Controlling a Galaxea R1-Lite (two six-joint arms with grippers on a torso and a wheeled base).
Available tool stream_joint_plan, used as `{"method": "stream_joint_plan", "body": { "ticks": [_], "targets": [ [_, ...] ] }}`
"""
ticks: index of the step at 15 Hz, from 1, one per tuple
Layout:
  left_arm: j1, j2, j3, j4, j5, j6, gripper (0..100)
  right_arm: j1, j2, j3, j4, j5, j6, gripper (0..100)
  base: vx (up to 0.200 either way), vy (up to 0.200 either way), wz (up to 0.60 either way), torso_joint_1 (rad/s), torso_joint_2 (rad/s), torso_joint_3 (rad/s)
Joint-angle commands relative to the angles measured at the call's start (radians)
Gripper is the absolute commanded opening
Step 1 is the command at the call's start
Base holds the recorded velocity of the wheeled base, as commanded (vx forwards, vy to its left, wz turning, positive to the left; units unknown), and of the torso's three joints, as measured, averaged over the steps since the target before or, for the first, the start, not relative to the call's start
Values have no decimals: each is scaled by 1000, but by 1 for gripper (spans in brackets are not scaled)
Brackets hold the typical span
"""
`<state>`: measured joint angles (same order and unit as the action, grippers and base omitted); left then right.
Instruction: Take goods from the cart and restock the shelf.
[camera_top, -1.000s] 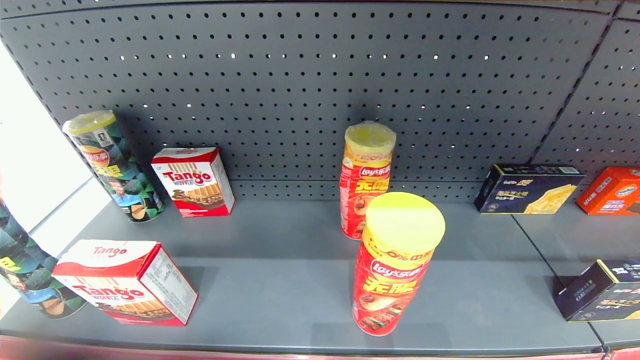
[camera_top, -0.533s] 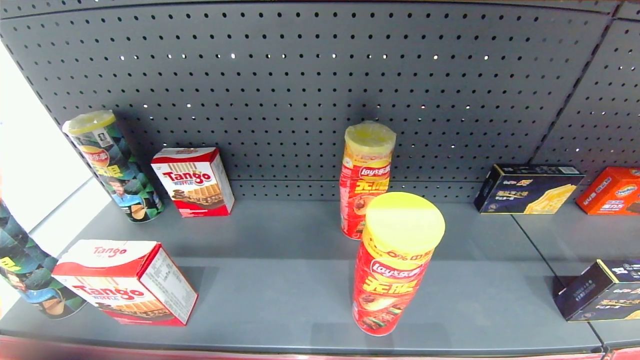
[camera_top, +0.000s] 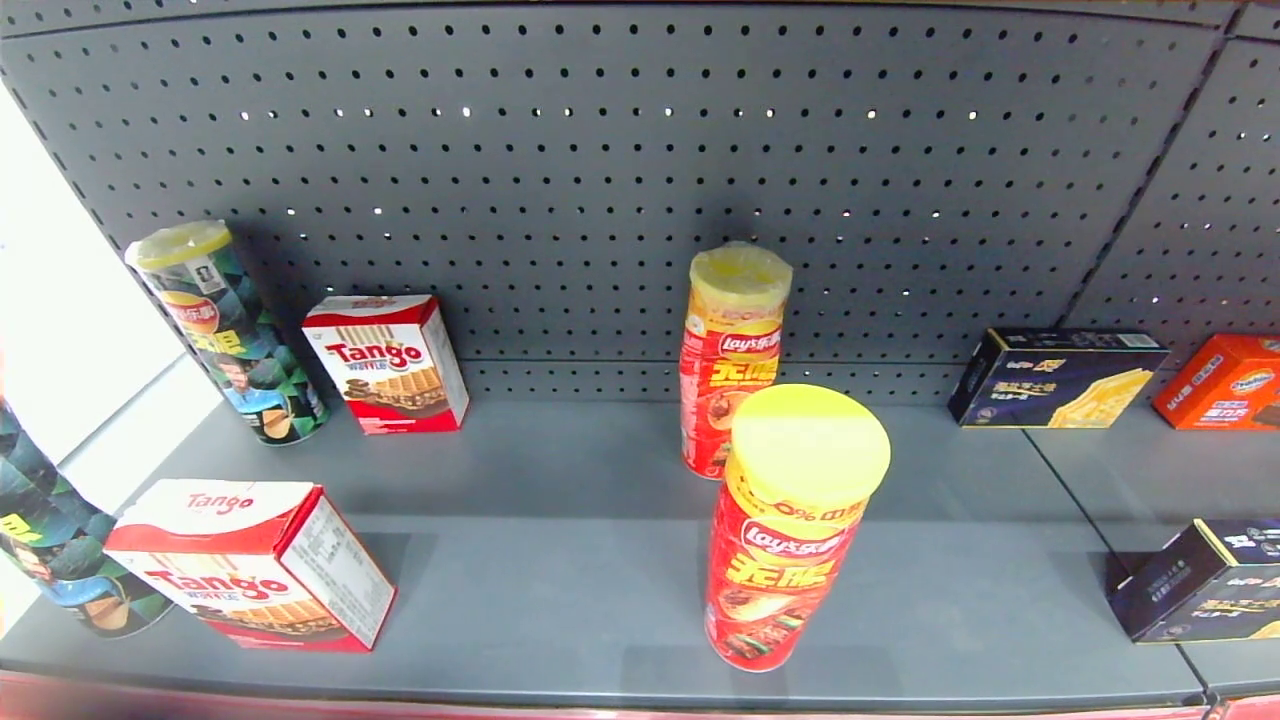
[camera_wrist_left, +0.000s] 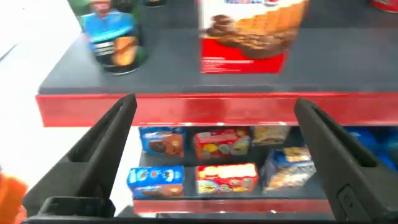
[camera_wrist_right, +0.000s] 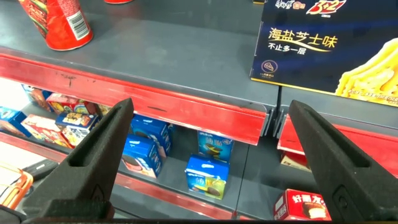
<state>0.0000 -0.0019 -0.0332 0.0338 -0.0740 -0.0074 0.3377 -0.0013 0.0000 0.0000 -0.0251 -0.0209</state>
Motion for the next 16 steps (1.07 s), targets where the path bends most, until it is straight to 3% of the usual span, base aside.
{"method": "stream_joint_plan", "body": {
  "ticks": [1, 3, 5, 6, 7, 9, 12, 14, 16],
  "targets": [
    [0, 2, 1, 0, -27, 0, 100, 4, 1, 0, -2, 1, -1, 100, 0, 0, 0, 0, 0, 0],
    [0, 2, 3, -2, -49, 11, 100, 4, 1, 0, -2, 1, 2, 100, 0, 0, 0, 0, 0, 0],
    [0, 2, 9, -15, -124, 47, 100, 4, 1, 0, -2, 1, -1, 100, 0, 0, 0, 0, 0, 0],
    [0, 2, 33, -57, -138, 153, 100, 4, 1, 0, -2, 1, 1, 100, 0, 0, 0, 0, 0, 0],
    [2, 2, 33, -35, -66, 185, 100, 4, 1, 0, -2, 1, 2, 100, 0, 0, 0, 0, 0, 0],
    [0, 2, 33, -37, 33, 116, 100, -12, 1, 0, -2, -9, -4, 100, 0, 0, 0, 0, 0, 0],
    [0, 2, 33, -32, 22, 101, 100, -17, 1, -43, -14, -12, -24, 100, 0, 0, 0, 0, 0, 0],
    [-2, 2, 33, -32, 8, 95, 100, 4, 366, -459, 31, -13, 159, 100, 0, 0, 0, 0, 0, 0],
    [-2, 2, 33, -32, -4, 96, 100, 34, 438, -538, 61, 37, 56, 100, 0, 0, 0, 0, 0, 0]
  ]
}}
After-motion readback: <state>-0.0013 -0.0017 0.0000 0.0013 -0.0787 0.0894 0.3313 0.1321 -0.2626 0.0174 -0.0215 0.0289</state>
